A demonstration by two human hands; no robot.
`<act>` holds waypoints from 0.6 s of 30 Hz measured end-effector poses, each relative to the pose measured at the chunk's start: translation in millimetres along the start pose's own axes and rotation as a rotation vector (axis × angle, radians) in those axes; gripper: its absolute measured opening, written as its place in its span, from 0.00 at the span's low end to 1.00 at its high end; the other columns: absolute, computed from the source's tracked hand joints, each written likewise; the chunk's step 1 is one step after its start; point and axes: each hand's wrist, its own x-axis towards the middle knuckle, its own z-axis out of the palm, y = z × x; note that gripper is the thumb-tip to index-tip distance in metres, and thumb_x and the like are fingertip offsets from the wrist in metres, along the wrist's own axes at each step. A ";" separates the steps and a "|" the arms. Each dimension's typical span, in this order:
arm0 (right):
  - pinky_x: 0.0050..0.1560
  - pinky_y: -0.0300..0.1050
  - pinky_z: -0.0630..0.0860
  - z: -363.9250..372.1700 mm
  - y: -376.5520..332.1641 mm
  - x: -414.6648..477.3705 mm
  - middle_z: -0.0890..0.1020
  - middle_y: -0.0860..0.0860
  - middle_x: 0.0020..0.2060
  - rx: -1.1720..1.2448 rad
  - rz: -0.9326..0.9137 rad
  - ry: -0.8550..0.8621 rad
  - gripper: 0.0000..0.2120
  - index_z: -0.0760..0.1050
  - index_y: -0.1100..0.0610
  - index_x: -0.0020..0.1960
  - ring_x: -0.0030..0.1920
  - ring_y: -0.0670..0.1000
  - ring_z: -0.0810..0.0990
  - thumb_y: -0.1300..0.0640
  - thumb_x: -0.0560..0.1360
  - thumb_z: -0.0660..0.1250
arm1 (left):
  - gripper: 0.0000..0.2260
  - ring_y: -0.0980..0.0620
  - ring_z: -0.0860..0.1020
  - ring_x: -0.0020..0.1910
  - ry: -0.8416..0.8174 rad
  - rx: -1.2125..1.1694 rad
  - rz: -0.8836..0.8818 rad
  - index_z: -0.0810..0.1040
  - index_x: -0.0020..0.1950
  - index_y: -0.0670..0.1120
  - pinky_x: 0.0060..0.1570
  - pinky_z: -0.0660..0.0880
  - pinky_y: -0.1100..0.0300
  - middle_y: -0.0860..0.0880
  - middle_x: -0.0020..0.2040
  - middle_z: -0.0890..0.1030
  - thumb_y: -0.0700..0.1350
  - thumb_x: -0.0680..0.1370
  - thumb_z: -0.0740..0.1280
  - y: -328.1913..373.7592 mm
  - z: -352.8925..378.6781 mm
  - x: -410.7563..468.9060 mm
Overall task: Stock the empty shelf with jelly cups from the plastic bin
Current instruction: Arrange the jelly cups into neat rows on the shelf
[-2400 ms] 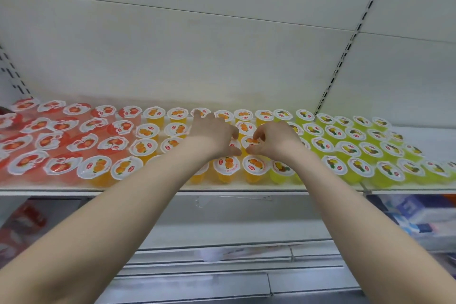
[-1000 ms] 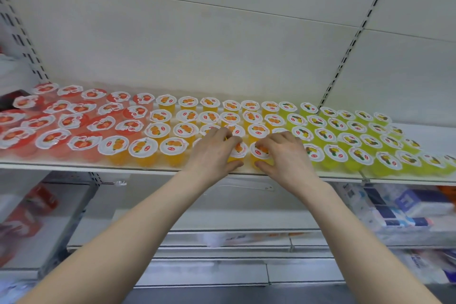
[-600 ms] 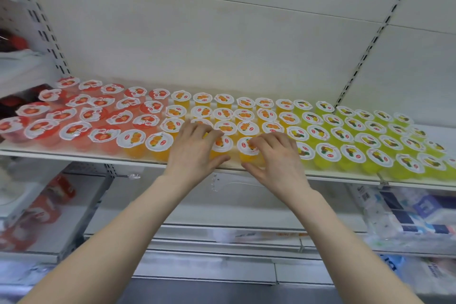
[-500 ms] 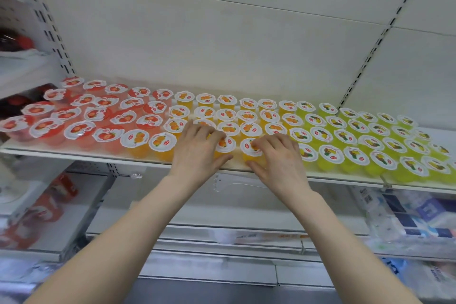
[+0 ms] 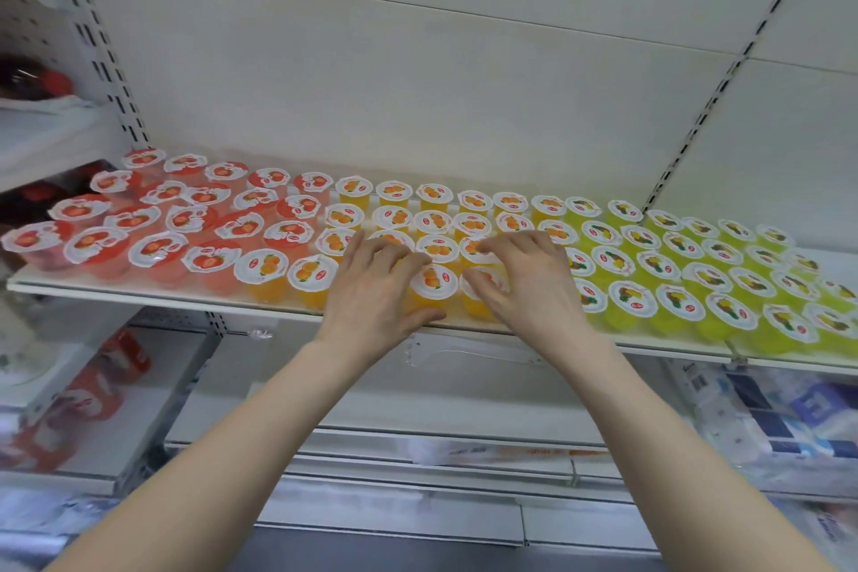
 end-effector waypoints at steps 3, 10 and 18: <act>0.59 0.53 0.68 -1.7 -9.3 26.8 0.83 0.50 0.54 -0.019 0.009 -0.108 0.16 0.80 0.51 0.58 0.62 0.56 0.72 0.44 0.76 0.65 | 0.30 0.42 0.74 0.61 0.000 0.058 0.020 0.78 0.62 0.49 0.72 0.60 0.40 0.47 0.58 0.80 0.66 0.66 0.72 -16.6 -9.6 -5.2; 0.58 0.51 0.68 1.5 -45.2 63.6 0.79 0.54 0.57 -0.114 0.059 -0.425 0.20 0.76 0.49 0.62 0.65 0.57 0.69 0.40 0.76 0.63 | 0.28 0.41 0.75 0.60 -0.020 0.170 0.019 0.80 0.59 0.49 0.73 0.57 0.39 0.47 0.54 0.81 0.63 0.65 0.75 -43.9 -26.3 -10.1; 0.55 0.50 0.72 7.9 -50.6 69.7 0.80 0.54 0.53 -0.087 0.097 -0.436 0.17 0.78 0.50 0.58 0.63 0.56 0.70 0.42 0.74 0.66 | 0.26 0.42 0.76 0.58 -0.035 0.126 0.015 0.81 0.58 0.48 0.71 0.61 0.40 0.47 0.53 0.81 0.59 0.65 0.77 -55.0 -26.5 -16.6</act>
